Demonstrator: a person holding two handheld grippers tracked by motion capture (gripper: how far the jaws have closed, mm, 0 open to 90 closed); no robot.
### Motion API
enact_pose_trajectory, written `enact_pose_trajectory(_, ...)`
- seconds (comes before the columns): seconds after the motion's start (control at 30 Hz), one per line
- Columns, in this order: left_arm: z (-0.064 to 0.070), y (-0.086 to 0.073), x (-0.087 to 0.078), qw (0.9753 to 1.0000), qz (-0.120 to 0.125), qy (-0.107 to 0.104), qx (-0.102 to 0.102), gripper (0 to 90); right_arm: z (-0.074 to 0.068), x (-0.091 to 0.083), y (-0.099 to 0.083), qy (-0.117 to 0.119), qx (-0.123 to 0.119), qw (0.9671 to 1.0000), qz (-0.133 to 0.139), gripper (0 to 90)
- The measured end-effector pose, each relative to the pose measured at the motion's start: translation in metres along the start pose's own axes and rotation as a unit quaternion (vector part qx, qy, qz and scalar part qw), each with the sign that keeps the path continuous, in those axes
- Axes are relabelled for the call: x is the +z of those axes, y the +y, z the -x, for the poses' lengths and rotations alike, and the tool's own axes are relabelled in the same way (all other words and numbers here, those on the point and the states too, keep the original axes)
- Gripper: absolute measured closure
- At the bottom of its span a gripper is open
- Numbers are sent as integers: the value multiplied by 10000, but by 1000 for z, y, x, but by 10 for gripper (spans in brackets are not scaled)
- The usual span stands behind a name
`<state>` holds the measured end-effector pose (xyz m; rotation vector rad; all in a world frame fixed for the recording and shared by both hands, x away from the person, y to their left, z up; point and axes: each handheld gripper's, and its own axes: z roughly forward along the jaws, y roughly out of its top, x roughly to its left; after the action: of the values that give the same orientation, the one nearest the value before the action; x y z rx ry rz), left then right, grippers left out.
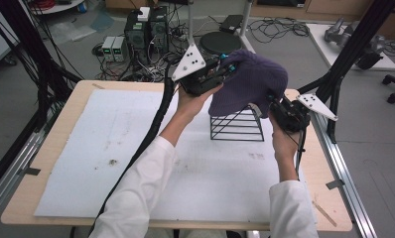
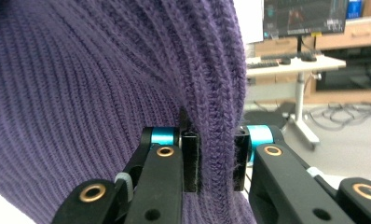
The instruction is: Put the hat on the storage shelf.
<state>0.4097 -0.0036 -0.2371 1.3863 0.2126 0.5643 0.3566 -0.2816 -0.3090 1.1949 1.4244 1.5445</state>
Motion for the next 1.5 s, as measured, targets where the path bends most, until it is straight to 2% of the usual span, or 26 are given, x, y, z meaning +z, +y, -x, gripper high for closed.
enact_pose_trajectory(0.13,6,-14,0,9996,-263,87,75,788,5,2,-11,-103,69,9996,-253,809)
enact_pose_trajectory(0.3,15,-31,1,9993,-369,73,-2,789,10,4,-30,-141,57,9990,-409,809)
enact_pose_trajectory(0.57,23,-48,2,9985,-537,59,-100,788,19,5,-48,-132,216,9978,-617,807)
enact_pose_trajectory(0.8,28,-55,0,9977,-639,118,-169,788,21,12,-53,-151,120,9965,-818,802)
enact_pose_trajectory(0.9,32,-59,-1,9973,-712,169,-86,788,20,15,-55,-211,44,9957,-901,801)
enact_pose_trajectory(1.17,36,-68,-3,9964,-811,238,-81,789,22,19,-60,-287,44,9937,-1083,800)
enact_pose_trajectory(1.33,40,-74,-2,9950,-961,205,-193,788,20,22,-63,-463,-112,9904,-1296,796)
enact_pose_trajectory(1.5,41,-79,-5,9939,-1028,271,-279,788,18,24,-66,-488,-157,9884,-1433,796)
